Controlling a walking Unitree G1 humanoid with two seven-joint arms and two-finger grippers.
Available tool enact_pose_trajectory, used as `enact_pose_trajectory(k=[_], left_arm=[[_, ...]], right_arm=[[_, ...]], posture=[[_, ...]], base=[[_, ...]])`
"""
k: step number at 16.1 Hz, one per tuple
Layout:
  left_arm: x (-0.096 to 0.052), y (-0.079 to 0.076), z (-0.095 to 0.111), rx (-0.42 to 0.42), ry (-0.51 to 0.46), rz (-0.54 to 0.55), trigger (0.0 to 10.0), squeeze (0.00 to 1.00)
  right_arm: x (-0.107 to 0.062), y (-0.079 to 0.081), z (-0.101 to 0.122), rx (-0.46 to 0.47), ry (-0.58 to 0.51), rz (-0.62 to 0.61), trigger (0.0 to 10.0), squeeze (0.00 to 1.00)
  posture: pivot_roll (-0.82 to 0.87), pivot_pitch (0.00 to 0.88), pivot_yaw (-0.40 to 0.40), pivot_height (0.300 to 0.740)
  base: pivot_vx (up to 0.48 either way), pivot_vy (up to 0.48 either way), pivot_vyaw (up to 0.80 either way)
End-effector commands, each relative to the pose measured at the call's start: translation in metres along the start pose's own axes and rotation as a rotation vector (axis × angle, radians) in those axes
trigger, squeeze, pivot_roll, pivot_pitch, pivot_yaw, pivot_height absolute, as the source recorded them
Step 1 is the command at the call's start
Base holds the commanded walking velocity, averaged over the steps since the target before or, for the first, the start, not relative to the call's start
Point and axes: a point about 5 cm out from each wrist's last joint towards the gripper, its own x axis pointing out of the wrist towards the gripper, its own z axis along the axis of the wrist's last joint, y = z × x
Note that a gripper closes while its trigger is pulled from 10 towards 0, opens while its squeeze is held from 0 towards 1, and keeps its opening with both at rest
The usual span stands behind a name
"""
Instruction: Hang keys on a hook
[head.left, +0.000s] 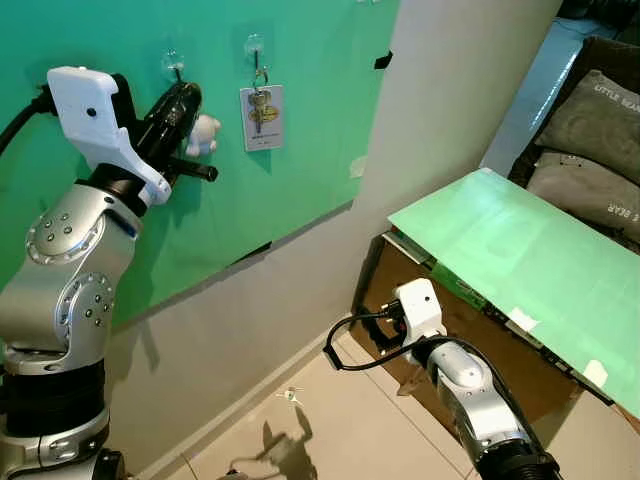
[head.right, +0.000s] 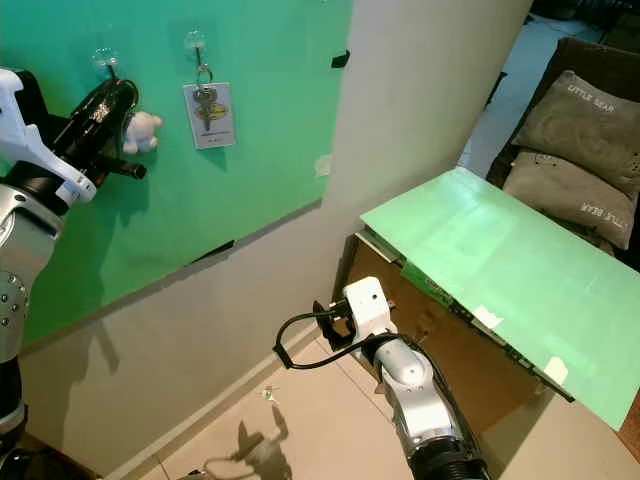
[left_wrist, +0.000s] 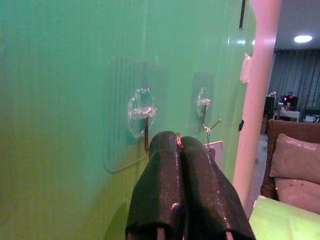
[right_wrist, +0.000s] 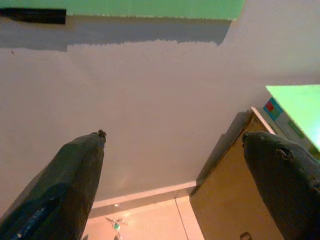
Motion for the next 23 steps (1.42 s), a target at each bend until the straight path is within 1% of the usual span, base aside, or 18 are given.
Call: enact_pose_trajectory(k=[1,3,4,6,7,8,9,11,14,17,19,20,21,23], left_arm=[[0.004,-0.001,0.007,0.001,-0.034,0.002,10.0,0.0],[0.003,0.002,0.006,-0.015,-0.03,0.013,10.0,0.0],[0.003,0.003,0.005,-0.021,-0.027,0.023,10.0,0.0],[0.002,0.006,0.003,-0.037,-0.021,0.038,10.0,0.0],[0.001,0.007,0.002,-0.041,-0.019,0.04,10.0,0.0],[0.001,0.01,-0.001,-0.063,-0.008,0.052,10.0,0.0],[0.0,0.01,-0.002,-0.069,-0.003,0.054,10.0,0.0],[0.0,0.012,-0.007,-0.108,0.018,0.067,10.0,0.0],[0.0,0.019,-0.011,-0.169,0.023,0.098,10.0,0.0],[-0.001,0.023,-0.01,-0.185,0.014,0.119,10.0,0.0],[-0.001,0.022,-0.012,-0.183,0.024,0.117,10.0,0.0],[-0.001,0.021,-0.015,-0.163,0.041,0.117,10.0,0.0],[-0.001,0.018,-0.019,-0.122,0.066,0.112,10.0,0.0],[0.0,0.013,-0.021,-0.07,0.078,0.096,10.0,0.0]], right_arm=[[-0.003,-0.006,0.001,-0.02,-0.003,-0.02,10.0,0.23],[-0.003,-0.006,0.002,-0.02,-0.004,-0.019,10.0,0.23],[-0.003,-0.005,0.005,-0.018,-0.02,-0.01,10.0,0.23],[-0.003,0.0,0.019,-0.027,-0.089,0.037,10.0,0.23],[-0.003,0.001,0.022,-0.026,-0.102,0.048,10.0,0.23],[-0.003,0.005,0.032,-0.029,-0.143,0.081,10.0,0.23],[-0.003,0.006,0.036,-0.031,-0.157,0.094,10.0,0.24],[-0.003,0.016,0.05,-0.034,-0.212,0.155,10.0,0.24],[-0.005,0.028,0.065,-0.036,-0.272,0.237,10.0,0.24],[-0.006,0.03,0.075,-0.058,-0.299,0.266,10.0,0.24],[-0.007,0.031,0.075,-0.058,-0.296,0.273,10.0,0.23],[-0.007,0.033,0.078,-0.056,-0.308,0.28,10.0,0.24],[-0.008,0.033,0.086,-0.057,-0.343,0.289,10.0,0.23],[-0.009,0.034,0.094,-0.052,-0.373,0.294,10.0,0.24]], posture=[[0.01,0.0,-0.044,0.74],[0.01,0.0,-0.045,0.74],[0.01,0.0,-0.045,0.74],[0.01,0.0,-0.045,0.74],[0.01,0.0,-0.045,0.74],[0.01,0.0,-0.049,0.74],[0.01,0.0,-0.049,0.74],[0.01,0.0,-0.047,0.74],[0.01,0.0,-0.045,0.74],[0.01,0.0,-0.045,0.74],[0.01,0.0,-0.045,0.74],[0.01,0.0,-0.047,0.74],[0.01,0.0,-0.047,0.74],[0.01,0.0,-0.047,0.74]], base=[[0.0,0.0,0.0],[0.0,0.0,0.0],[0.0,0.0,0.0],[0.0,0.0,0.0],[0.0,0.0,0.0],[0.0,0.0,0.0],[0.0,0.0,0.0],[0.0,0.0,0.0],[0.0,0.0,0.0],[0.0,0.0,0.0],[0.0,0.0,0.0],[0.0,0.0,0.0],[0.0,0.0,0.0],[0.0,0.0,0.0]])
